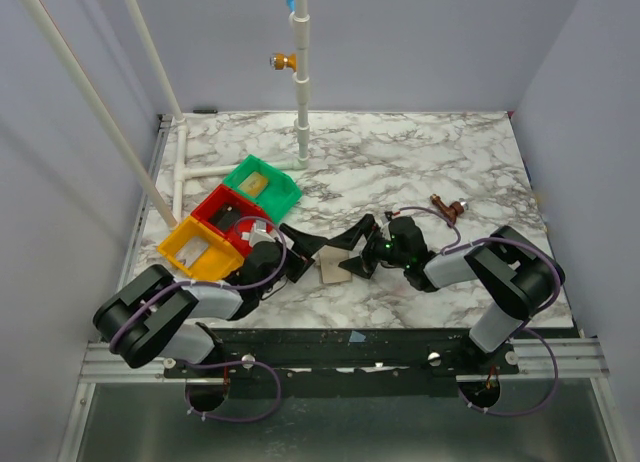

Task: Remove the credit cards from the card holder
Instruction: Close the card holder at the center of the board.

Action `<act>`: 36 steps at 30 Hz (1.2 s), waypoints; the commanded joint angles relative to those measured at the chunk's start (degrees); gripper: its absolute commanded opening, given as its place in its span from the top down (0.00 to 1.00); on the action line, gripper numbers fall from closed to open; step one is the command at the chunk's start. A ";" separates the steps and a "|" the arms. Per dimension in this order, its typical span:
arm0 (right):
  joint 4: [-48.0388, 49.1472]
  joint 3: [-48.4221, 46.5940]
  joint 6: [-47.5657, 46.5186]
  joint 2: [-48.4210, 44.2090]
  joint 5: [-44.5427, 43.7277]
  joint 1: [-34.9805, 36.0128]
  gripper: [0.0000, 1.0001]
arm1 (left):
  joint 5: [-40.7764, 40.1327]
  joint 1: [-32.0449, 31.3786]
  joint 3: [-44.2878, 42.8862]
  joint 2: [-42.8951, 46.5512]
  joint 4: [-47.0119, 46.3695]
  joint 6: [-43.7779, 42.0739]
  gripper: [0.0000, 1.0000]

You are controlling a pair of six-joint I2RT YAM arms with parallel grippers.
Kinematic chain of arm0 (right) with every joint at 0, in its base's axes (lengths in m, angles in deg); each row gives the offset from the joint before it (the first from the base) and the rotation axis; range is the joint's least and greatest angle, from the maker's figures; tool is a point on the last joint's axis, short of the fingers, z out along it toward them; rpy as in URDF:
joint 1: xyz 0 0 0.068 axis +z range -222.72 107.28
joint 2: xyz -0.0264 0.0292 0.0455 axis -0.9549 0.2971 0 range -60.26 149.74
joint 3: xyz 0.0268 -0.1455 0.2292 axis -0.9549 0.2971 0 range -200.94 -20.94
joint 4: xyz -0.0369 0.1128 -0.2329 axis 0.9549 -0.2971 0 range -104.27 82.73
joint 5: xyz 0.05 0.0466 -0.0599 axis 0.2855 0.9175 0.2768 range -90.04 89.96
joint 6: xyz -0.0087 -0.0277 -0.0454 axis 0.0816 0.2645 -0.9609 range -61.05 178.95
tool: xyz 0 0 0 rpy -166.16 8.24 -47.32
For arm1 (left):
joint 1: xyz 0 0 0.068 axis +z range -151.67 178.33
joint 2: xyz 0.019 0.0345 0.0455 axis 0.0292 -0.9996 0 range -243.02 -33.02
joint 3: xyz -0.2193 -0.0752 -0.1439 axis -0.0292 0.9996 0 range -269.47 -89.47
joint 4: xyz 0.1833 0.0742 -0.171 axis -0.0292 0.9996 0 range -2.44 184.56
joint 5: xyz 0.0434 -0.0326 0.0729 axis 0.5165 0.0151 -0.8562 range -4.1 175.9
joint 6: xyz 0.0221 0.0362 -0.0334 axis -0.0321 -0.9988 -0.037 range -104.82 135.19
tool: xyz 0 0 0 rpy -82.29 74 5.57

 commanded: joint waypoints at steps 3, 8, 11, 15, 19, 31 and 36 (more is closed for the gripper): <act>-3.69 0.97 -1.12 1.42 1.40 0.57 0.01 | 1.99 -1.50 -1.05 -3.62 0.14 1.57 0.01; -3.80 0.90 -1.21 1.58 1.36 0.58 0.01 | 2.08 -1.72 -0.26 -2.47 1.40 2.18 0.01; -3.72 0.95 -1.14 1.77 1.26 0.50 0.01 | 1.75 -1.98 0.30 -1.29 2.70 2.47 0.01; -3.62 0.84 -1.05 1.96 1.24 0.58 0.01 | 1.30 -2.24 1.18 -0.17 3.39 2.96 0.01; -3.62 0.97 -0.96 1.94 1.16 0.58 0.01 | 0.87 -2.59 2.19 1.10 4.11 3.48 0.01; -1.88 1.71 0.18 1.63 1.09 0.53 0.01 | 1.07 -3.99 3.63 -1.64 -0.02 6.30 0.01; -0.40 2.42 0.92 1.35 0.99 0.53 0.01 | 0.65 -4.07 4.26 -1.35 -0.12 6.69 0.01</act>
